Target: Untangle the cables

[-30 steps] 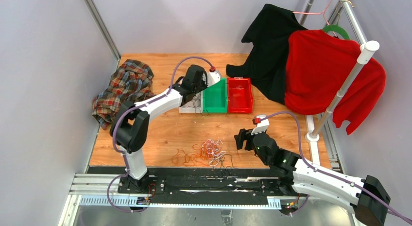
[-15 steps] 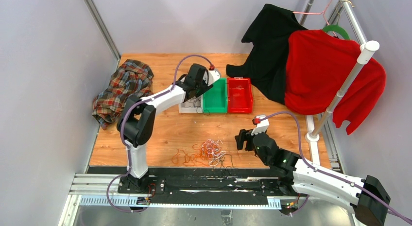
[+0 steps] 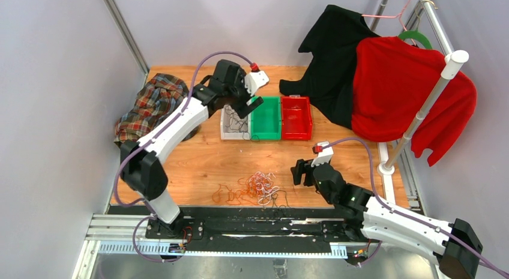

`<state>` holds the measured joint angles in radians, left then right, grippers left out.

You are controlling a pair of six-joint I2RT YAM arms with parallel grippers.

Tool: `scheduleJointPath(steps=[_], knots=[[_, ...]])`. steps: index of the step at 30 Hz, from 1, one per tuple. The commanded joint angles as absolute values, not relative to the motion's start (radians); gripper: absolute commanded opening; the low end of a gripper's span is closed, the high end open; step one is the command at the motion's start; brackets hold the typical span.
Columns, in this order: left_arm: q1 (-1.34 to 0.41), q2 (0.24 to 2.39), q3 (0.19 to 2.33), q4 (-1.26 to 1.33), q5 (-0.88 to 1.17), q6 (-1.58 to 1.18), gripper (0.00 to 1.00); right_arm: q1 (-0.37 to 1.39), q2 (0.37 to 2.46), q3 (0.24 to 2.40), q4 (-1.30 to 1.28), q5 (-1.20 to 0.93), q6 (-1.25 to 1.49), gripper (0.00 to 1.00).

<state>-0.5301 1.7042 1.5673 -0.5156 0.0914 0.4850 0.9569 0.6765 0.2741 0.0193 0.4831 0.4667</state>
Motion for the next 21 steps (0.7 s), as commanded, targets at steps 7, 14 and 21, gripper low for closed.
scheduleJointPath(steps=[7,14,21], knots=[[-0.749,1.513,1.225,-0.775,0.489,0.62,0.84,0.939,0.65,0.319,-0.033,0.482,0.475,0.74],[-0.773,1.572,1.135,-0.734,0.531,0.582,0.74,0.939,0.618,0.319,-0.069,0.48,0.477,0.72],[-0.776,1.568,1.045,-0.642,0.501,0.565,0.63,0.939,0.642,0.325,-0.051,0.469,0.479,0.72]])
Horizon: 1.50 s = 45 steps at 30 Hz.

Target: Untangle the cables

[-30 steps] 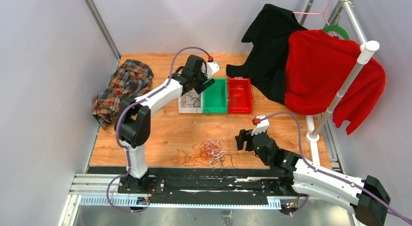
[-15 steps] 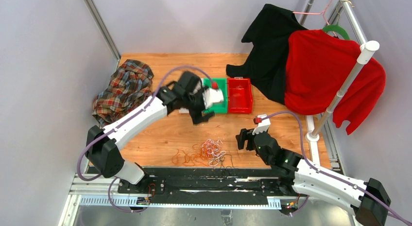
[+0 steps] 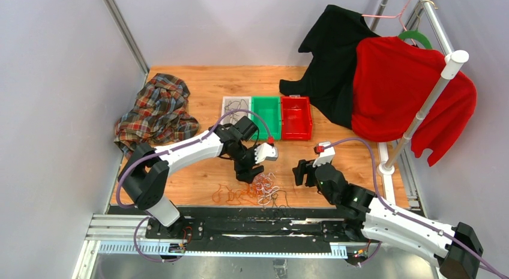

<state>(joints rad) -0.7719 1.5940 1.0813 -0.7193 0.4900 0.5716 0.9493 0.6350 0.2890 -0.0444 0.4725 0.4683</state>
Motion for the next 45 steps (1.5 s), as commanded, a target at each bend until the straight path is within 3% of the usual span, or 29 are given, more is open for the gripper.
scheduleJointPath(steps=[1,5,9,12,22,41,45], knots=[[-0.776,1.568,1.026,-0.621,0.501,0.563,0.6,0.939,0.644,0.326,-0.049,0.469,0.479,0.72],[-0.776,1.589,0.997,-0.565,0.465,0.537,0.48,0.939,0.65,0.329,-0.039,0.464,0.48,0.71],[-0.775,1.568,0.998,-0.548,0.414,0.536,0.15,0.939,0.649,0.328,-0.03,0.457,0.482,0.68],[-0.77,1.52,1.044,-0.603,0.408,0.537,0.01,0.939,0.646,0.328,-0.016,0.456,0.478,0.67],[-0.77,1.38,1.227,-0.863,0.417,0.521,0.01,0.94,0.752,0.415,0.155,0.295,0.436,0.77],[-0.772,1.272,1.448,-0.953,0.468,0.349,0.01,1.081,0.982,0.604,0.414,0.087,0.331,0.77],[-0.772,1.265,1.496,-0.969,0.491,0.329,0.01,1.091,1.055,0.639,0.426,0.132,0.332,0.76]])
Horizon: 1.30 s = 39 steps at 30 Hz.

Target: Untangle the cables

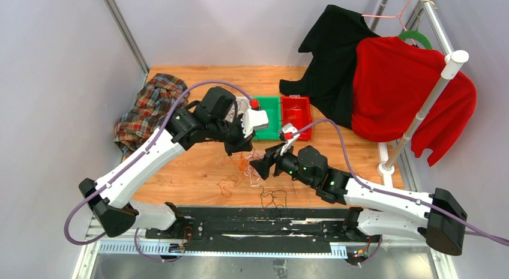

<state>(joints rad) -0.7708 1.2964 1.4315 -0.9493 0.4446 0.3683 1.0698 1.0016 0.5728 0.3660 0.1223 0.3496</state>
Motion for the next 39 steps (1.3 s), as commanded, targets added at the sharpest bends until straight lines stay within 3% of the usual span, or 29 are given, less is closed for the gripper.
scheduleJointPath(steps=[1,12,20,32,36,39], knots=[[-0.773,1.263,1.507,-0.974,0.5,0.323,0.01,1.091,1.076,0.644,0.437,0.151,0.335,0.75],[-0.776,1.258,1.621,-1.068,0.632,0.321,0.01,1.091,1.215,0.703,0.487,0.258,0.334,0.57],[-0.776,1.29,1.878,-1.097,0.666,0.333,0.0,1.091,1.282,0.556,0.524,0.299,0.401,0.39],[-0.776,1.411,2.363,-1.027,0.401,0.466,0.0,1.091,1.261,0.299,0.59,0.34,0.527,0.4],[-0.776,1.377,2.351,-0.776,0.274,0.473,0.0,1.095,1.255,0.255,0.611,0.348,0.543,0.43],[-0.776,1.316,2.225,-0.493,0.179,0.488,0.0,1.099,1.249,0.244,0.609,0.353,0.545,0.44]])
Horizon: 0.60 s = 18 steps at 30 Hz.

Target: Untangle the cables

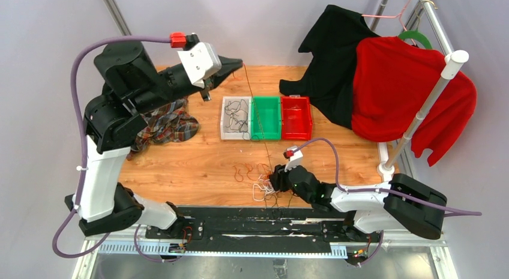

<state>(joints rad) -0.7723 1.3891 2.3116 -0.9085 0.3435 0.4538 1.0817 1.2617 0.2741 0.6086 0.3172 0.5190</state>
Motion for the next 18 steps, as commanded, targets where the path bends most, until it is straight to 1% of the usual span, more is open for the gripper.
scheduleJointPath(steps=[1,6,8,11,13,15,18], knots=[[-0.776,1.3,2.191,-0.405,0.15,0.498,0.0,1.1,1.245,0.241,0.61,0.354,0.546,0.44],[-0.776,1.322,2.209,-0.104,-0.007,0.543,0.01,1.106,1.235,0.227,0.614,0.355,0.543,0.46],[-0.776,1.336,2.217,0.001,-0.035,0.574,0.0,1.108,1.229,0.22,0.614,0.357,0.541,0.47],[-0.776,1.389,2.319,-0.005,-0.034,0.578,0.0,1.111,1.214,0.212,0.614,0.357,0.537,0.47],[-0.776,1.39,2.333,-0.046,-0.01,0.558,0.0,1.111,1.195,0.21,0.6,0.357,0.532,0.48],[-0.776,1.369,2.306,-0.1,0.038,0.539,0.0,1.111,1.156,0.21,0.581,0.357,0.527,0.47],[-0.776,1.297,2.181,-0.146,0.071,0.508,0.0,1.11,1.073,0.215,0.527,0.352,0.508,0.48]])
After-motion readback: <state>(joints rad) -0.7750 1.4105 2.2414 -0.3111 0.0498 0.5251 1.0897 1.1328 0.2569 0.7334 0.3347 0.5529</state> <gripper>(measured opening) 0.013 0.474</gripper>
